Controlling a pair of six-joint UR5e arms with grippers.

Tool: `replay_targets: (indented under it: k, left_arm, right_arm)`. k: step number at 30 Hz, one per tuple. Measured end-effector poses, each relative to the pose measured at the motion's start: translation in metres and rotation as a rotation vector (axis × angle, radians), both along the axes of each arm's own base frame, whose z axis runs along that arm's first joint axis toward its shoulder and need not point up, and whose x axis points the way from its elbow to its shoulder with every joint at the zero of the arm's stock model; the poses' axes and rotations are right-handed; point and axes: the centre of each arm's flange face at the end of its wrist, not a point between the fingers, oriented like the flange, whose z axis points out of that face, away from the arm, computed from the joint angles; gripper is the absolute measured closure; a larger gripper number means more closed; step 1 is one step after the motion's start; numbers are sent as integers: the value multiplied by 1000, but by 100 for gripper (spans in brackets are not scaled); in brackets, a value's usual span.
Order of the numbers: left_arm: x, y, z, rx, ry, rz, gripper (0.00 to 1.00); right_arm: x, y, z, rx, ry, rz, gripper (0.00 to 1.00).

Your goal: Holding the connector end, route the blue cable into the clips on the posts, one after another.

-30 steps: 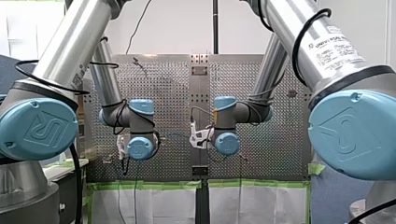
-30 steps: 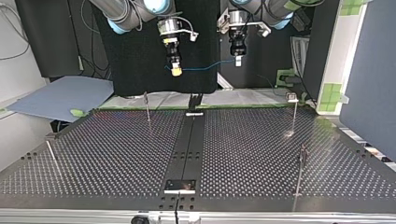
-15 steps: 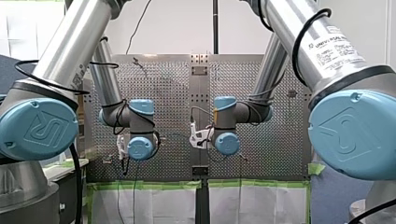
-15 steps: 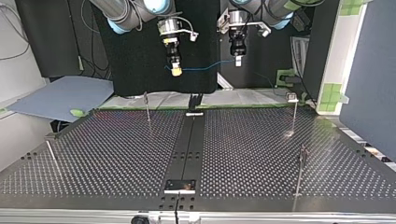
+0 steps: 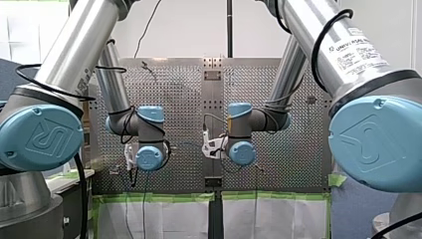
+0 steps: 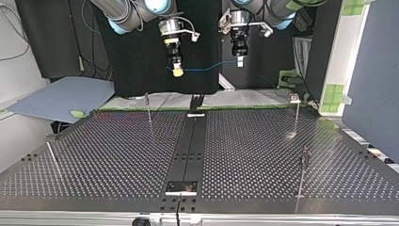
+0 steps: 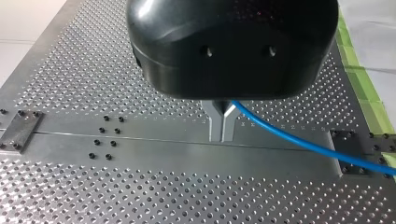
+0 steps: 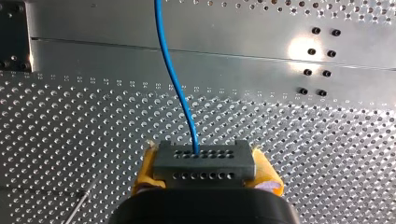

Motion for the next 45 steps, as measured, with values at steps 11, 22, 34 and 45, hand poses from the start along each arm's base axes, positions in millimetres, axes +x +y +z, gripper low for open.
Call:
replay_targets:
  k: [11,22,34,45]
  left_arm:
    - [0,0,0,0,0,0,98]
    - [0,0,0,0,0,0,98]
    - [-10,3,-22,47,75,-13,98]
    - [-11,4,-28,56,90,-14,98]
  right_arm:
    - [0,0,0,0,0,0,100]
    - [0,0,0,0,0,0,100]
    - [0,0,0,1,1,0,100]
    - [0,0,0,1,1,0,100]
